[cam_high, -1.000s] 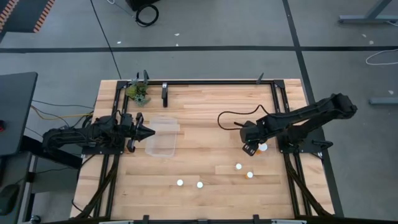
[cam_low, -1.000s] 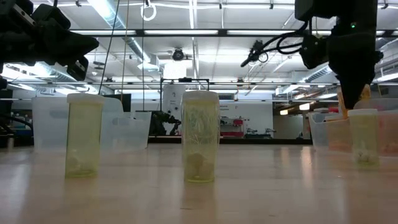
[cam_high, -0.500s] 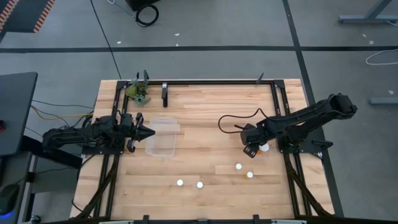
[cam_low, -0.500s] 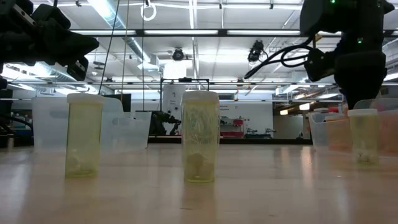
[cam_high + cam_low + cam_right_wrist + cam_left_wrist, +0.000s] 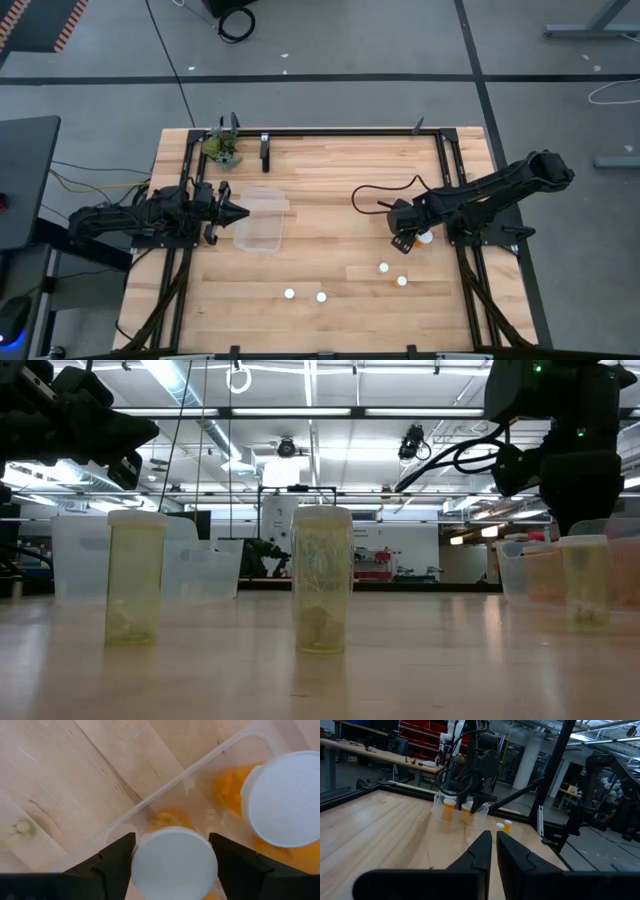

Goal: Pick and place medicine bottles into bin by pill shape (circle, oval)
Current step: Put the bottom left yellow pill bottle into the left transparent bin

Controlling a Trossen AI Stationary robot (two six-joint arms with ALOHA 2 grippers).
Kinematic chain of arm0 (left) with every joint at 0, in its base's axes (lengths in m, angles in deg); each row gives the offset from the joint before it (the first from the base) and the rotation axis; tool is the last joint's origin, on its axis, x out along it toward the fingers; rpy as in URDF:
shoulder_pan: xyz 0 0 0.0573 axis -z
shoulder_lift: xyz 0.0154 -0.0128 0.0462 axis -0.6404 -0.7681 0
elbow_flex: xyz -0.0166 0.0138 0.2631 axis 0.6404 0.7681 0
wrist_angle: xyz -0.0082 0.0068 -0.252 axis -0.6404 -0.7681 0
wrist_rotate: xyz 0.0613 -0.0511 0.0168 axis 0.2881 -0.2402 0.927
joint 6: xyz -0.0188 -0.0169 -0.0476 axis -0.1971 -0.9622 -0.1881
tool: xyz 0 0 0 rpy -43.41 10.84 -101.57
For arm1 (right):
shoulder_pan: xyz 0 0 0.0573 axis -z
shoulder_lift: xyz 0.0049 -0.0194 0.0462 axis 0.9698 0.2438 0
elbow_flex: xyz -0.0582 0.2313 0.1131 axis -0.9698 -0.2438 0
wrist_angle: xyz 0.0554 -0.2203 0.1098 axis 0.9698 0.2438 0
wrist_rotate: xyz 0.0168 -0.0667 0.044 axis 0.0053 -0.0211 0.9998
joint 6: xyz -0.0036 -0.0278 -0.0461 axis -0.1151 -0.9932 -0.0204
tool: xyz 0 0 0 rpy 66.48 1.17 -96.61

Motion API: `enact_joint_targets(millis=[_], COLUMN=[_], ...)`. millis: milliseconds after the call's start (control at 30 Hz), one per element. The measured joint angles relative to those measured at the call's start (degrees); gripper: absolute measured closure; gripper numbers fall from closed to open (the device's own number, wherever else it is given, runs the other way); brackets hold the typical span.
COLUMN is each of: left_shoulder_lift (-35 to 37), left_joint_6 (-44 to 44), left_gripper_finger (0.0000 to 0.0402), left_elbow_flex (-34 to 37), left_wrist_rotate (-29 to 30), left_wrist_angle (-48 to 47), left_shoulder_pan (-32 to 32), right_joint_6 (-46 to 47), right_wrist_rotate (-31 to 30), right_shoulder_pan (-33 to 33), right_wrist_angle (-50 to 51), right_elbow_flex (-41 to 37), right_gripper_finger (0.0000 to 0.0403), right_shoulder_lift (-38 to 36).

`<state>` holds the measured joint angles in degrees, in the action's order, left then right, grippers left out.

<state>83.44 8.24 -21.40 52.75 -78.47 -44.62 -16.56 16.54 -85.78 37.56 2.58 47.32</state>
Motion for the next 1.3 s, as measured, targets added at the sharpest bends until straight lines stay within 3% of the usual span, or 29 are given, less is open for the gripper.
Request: enact_joint_targets(millis=[833, 1100, 1300], left_shoulder_lift=[0.0, 0.0, 0.0], left_joint_6=[0.0, 0.0, 0.0], left_gripper_finger=[0.0371, 0.0373, 0.0366], left_elbow_flex=[0.0, 0.0, 0.0], left_wrist_rotate=[0.0, 0.0, 0.0], left_wrist_angle=[0.0, 0.0, 0.0], left_shoulder_pan=[0.0, 0.0, 0.0], right_joint_6=[-1.9, -6.3, -12.0], right_wrist_rotate=[-4.1, -13.9, -19.9], right_shoulder_pan=[0.0, -4.9, -7.6], right_wrist_angle=[14.1, 9.3, 0.1], right_elbow_flex=[17.4, 21.2, 21.4], right_gripper_finger=[0.014, 0.014, 0.014], right_shoulder_lift=[0.0, 0.0, 0.5])
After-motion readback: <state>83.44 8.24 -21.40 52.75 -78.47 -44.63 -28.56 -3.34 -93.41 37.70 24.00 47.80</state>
